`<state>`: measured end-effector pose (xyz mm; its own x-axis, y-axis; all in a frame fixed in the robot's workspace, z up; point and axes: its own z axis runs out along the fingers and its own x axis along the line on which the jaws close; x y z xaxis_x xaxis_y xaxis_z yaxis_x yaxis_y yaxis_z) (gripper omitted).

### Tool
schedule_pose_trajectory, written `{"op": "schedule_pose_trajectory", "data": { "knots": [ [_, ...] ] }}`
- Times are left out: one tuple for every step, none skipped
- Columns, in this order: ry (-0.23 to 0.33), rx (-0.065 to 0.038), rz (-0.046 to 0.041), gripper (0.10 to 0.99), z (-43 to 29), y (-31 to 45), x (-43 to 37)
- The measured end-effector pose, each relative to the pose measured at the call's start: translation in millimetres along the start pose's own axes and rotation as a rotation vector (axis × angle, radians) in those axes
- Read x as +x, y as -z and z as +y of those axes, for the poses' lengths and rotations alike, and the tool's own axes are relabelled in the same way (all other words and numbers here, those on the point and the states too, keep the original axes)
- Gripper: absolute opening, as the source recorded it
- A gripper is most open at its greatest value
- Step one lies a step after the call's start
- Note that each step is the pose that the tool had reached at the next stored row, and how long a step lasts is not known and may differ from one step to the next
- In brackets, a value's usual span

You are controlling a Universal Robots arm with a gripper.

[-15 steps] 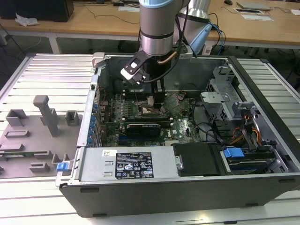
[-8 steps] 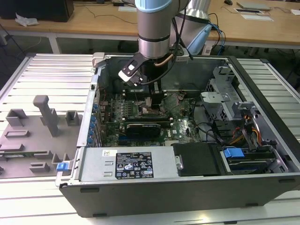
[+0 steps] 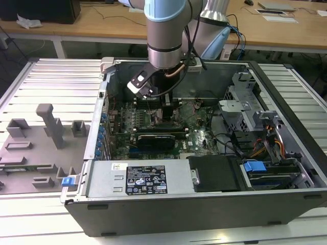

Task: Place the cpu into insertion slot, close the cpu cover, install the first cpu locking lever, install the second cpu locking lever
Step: 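Place the cpu into insertion slot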

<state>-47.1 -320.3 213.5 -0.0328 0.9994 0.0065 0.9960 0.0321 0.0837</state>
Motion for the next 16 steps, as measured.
{"op": "schedule_pose_trajectory", "data": {
  "knots": [
    [0.0, 0.0, 0.0001, 0.541, -0.3, -1.6, 0.2],
    [0.0, 0.0, 0.0, 0.541, -0.9, -4.0, 0.6],
    [0.0, 0.001, 0.0001, 0.541, -1.3, -5.3, 1.0],
    [0.0, 0.001, 0.0, 0.541, -1.7, -6.5, 1.3],
    [-0.003, 0.001, -0.0001, 0.541, -2.4, -8.3, 1.8],
    [-0.006, 0.001, -0.0003, 0.541, -2.7, -10.3, 1.9],
    [-0.008, 0.001, -0.0007, 0.541, -2.9, -11.7, 2.2],
    [-0.009, 0.001, -0.0008, 0.541, -3.1, -12.5, 2.5],
    [-0.01, 0.001, -0.0008, 0.541, -3.1, -13.5, 2.8],
    [-0.011, 0.001, -0.0008, 0.541, -3.2, -14.2, 3.1],
    [-0.011, 0.002, -0.0012, 0.541, -3.3, -15.3, 3.7],
    [-0.012, 0.002, -0.0016, 0.541, -3.3, -15.7, 4.1],
    [-0.012, 0.002, -0.0015, 0.541, -3.4, -16.0, 4.3],
    [-0.016, 0.002, -0.0017, 0.541, -3.5, -16.3, 4.3],
    [-0.021, 0.002, -0.0019, 0.541, -3.6, -16.6, 4.5],
    [-0.023, 0.002, -0.002, 0.541, -3.6, -16.7, 4.4]
  ]
}}
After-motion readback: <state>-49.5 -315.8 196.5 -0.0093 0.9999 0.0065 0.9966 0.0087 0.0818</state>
